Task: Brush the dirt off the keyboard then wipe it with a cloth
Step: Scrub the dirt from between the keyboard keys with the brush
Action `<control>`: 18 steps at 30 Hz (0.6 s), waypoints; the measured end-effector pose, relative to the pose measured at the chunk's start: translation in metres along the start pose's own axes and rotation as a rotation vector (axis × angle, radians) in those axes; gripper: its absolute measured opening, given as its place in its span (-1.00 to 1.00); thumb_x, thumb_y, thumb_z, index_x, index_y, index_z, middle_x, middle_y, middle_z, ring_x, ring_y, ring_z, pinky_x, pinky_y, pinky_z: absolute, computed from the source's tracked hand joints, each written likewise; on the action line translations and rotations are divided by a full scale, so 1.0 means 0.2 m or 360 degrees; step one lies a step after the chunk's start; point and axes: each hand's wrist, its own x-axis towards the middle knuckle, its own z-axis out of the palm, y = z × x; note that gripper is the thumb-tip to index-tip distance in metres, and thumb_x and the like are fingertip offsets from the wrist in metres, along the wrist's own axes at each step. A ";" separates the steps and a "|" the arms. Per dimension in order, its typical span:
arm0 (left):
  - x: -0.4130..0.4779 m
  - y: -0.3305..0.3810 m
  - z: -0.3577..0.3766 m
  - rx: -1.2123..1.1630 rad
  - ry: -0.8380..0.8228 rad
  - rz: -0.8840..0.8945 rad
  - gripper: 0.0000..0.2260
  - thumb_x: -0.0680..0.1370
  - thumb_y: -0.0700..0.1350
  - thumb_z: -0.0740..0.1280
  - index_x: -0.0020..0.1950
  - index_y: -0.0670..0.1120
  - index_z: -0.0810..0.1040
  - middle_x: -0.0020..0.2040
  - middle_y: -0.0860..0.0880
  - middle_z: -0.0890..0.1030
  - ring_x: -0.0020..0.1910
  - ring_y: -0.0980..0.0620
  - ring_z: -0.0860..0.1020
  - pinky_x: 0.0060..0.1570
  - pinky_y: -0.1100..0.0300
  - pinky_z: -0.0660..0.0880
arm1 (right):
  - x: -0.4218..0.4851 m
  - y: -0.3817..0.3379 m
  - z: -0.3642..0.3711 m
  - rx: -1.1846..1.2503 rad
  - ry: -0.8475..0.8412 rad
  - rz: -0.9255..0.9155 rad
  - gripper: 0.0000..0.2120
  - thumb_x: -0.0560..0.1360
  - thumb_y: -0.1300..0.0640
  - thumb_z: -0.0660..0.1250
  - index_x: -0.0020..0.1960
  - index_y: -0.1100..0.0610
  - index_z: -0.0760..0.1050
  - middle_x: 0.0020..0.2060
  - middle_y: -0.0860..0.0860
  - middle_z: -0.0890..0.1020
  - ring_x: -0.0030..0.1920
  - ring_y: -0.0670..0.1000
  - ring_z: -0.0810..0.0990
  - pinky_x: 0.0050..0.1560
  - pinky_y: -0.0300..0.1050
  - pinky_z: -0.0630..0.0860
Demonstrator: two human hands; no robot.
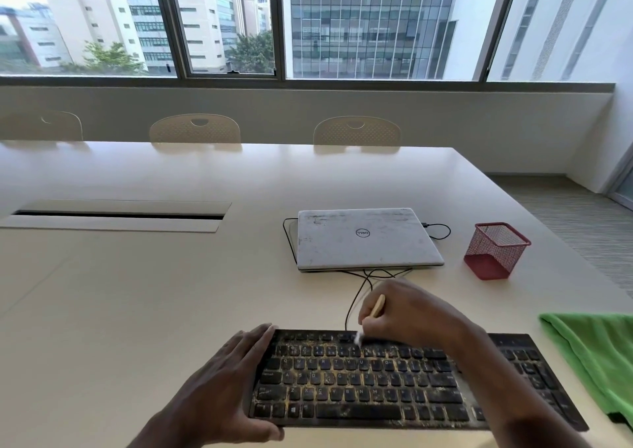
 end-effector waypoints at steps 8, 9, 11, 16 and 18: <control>0.00 0.01 -0.02 -0.0006 -0.0018 0.0000 0.22 0.23 0.62 0.35 0.55 0.22 -0.39 0.52 0.40 -0.32 0.52 0.34 -0.27 0.41 0.51 -0.28 | 0.00 -0.04 -0.01 0.0064 0.0110 0.0051 -0.86 0.43 0.02 0.41 -0.19 0.03 0.73 -0.25 -0.11 0.73 -0.30 -0.09 0.66 -0.22 -0.05 0.61; -0.01 0.00 -0.02 -0.0001 -0.0016 -0.0002 0.22 0.23 0.63 0.34 0.56 0.22 -0.38 0.52 0.39 -0.32 0.53 0.33 -0.25 0.42 0.50 -0.26 | 0.00 -0.04 -0.01 0.0066 0.0149 0.0044 -0.86 0.44 0.02 0.41 -0.18 0.03 0.73 -0.25 -0.11 0.73 -0.29 -0.05 0.66 -0.21 -0.03 0.62; -0.01 0.00 -0.01 -0.0001 -0.0019 -0.0006 0.22 0.23 0.63 0.34 0.57 0.21 -0.37 0.54 0.38 -0.30 0.55 0.31 -0.22 0.43 0.49 -0.24 | 0.01 -0.04 0.00 0.0036 0.0149 0.0035 -0.86 0.46 0.04 0.41 -0.18 0.04 0.73 -0.24 -0.11 0.73 -0.29 -0.06 0.66 -0.23 -0.05 0.63; 0.00 0.01 -0.01 -0.0025 -0.0007 0.0006 0.23 0.23 0.63 0.34 0.58 0.20 -0.35 0.53 0.38 -0.30 0.54 0.34 -0.25 0.40 0.54 -0.26 | 0.00 -0.06 0.01 -0.0059 -0.0001 -0.0025 -0.83 0.46 0.04 0.41 -0.31 -0.07 0.63 -0.26 -0.15 0.71 -0.32 -0.20 0.61 -0.32 -0.35 0.46; 0.00 0.00 0.00 -0.0018 -0.0002 0.0007 0.24 0.22 0.65 0.32 0.60 0.18 -0.33 0.57 0.35 -0.26 0.58 0.28 -0.19 0.48 0.45 -0.20 | 0.01 -0.06 0.01 -0.0043 0.0075 0.0010 -0.88 0.45 0.02 0.41 -0.23 -0.04 0.68 -0.19 -0.17 0.72 -0.25 -0.21 0.64 -0.27 -0.35 0.49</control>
